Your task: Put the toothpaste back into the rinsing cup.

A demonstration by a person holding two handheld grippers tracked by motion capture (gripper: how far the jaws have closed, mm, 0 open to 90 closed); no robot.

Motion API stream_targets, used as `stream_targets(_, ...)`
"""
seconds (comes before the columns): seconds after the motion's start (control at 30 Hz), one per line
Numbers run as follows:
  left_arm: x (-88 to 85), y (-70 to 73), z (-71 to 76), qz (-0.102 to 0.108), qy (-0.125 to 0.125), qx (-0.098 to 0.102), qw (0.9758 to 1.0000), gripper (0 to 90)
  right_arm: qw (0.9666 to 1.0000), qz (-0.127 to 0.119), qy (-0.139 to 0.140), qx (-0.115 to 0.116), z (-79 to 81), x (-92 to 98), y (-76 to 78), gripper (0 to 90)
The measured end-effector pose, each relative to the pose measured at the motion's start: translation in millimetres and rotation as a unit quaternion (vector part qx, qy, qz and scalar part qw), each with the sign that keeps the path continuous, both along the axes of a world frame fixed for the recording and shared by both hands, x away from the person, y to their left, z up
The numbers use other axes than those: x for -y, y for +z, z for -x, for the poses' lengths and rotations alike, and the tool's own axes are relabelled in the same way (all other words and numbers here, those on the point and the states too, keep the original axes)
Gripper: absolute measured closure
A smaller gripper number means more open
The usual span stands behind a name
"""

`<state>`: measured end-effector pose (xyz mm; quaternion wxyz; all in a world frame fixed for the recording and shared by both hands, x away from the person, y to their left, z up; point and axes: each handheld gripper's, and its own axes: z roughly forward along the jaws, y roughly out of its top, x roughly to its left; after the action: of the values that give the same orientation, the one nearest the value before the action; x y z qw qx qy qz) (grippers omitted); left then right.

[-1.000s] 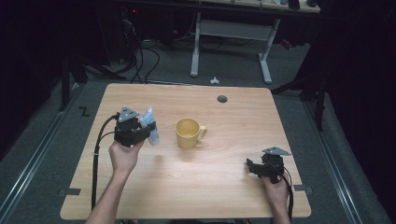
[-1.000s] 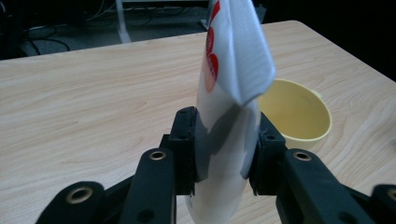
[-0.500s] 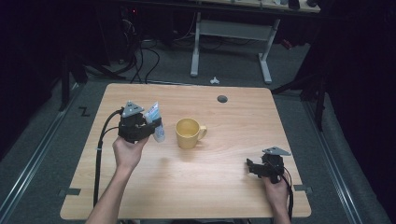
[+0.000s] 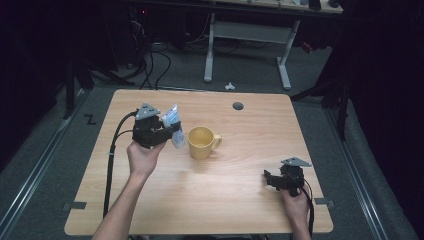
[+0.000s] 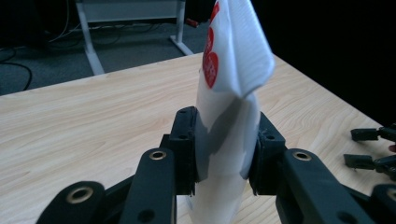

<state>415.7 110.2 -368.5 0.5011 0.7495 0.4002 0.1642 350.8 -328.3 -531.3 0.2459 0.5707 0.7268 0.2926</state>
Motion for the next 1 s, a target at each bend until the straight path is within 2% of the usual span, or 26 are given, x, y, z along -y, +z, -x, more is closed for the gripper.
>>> stream_targets(0.27,12.2,5.1,-4.0,0.003,-0.015,0.003,0.9999,67.7,1.0000,-0.001,-0.001,0.000,0.0,-0.2,0.0,14.8)
stream_targets(0.57,32.2,13.0,-8.2,-0.005,-0.033,0.012,0.9994,67.8,1.0000,-0.001,-0.001,0.000,0.0,-0.2,0.0,14.8)
stream_targets(0.73,45.4,9.9,-14.4,-0.021,-0.040,0.009,0.9989,67.7,1.0000,0.000,-0.001,0.000,0.0,0.0,-0.1,14.8)
stream_targets(1.0,59.3,1.4,-23.2,-0.028,-0.041,0.005,0.9987,67.8,1.0000,0.000,0.000,0.000,0.0,0.0,-0.1,14.7)
